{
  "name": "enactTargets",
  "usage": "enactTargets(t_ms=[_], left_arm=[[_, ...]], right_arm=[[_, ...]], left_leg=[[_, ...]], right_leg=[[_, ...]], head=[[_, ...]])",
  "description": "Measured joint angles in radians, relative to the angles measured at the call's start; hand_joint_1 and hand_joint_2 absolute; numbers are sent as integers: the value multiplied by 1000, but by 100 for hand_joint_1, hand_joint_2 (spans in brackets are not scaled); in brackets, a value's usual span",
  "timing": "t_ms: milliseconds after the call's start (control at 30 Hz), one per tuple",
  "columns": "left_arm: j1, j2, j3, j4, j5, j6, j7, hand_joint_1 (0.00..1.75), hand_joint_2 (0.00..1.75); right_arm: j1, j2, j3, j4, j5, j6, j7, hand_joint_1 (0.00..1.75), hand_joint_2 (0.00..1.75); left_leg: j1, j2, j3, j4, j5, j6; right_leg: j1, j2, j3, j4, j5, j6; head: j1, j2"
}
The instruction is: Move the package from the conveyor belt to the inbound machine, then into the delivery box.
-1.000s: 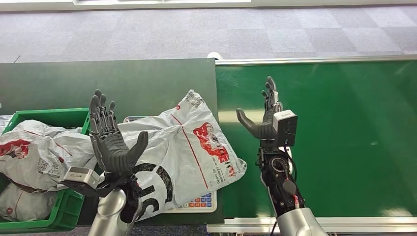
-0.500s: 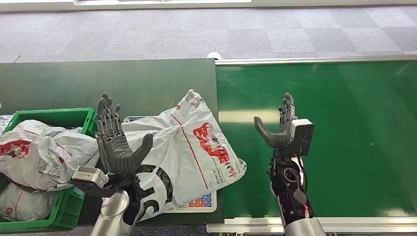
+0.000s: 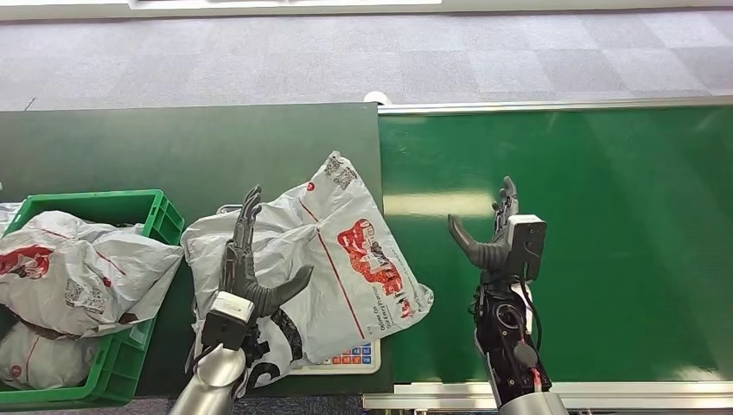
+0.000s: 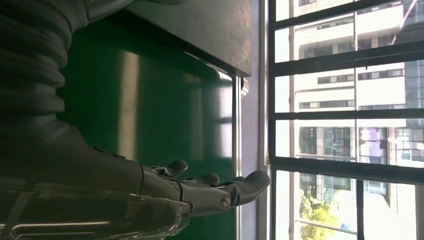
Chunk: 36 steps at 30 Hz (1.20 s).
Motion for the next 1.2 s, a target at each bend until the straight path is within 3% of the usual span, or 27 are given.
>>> enactTargets(t_ms=[333, 500, 733, 1200], left_arm=[[22, 76, 94, -99, -57, -284, 7, 0, 175], [24, 94, 110, -136, -115, -310, 20, 0, 175], [24, 132, 97, -143, -397, -371, 115, 0, 175], [45, 167, 59, -103, -527, -423, 193, 0, 175]], right_arm=[[3, -6, -2, 9, 55, -1, 18, 0, 175], [3, -9, -4, 13, 68, -2, 21, 0, 175], [0, -12, -17, 13, 103, 1, 32, 0, 175], [-10, -10, -32, 13, 134, 10, 56, 0, 175]], left_leg=[[0, 0, 0, 0, 0, 0], [0, 0, 0, 0, 0, 0], [0, 0, 0, 0, 0, 0], [0, 0, 0, 0, 0, 0]], right_leg=[[0, 0, 0, 0, 0, 0], [0, 0, 0, 0, 0, 0], [0, 0, 0, 0, 0, 0], [0, 0, 0, 0, 0, 0]], head=[[0, 0], [0, 0], [0, 0], [0, 0]])
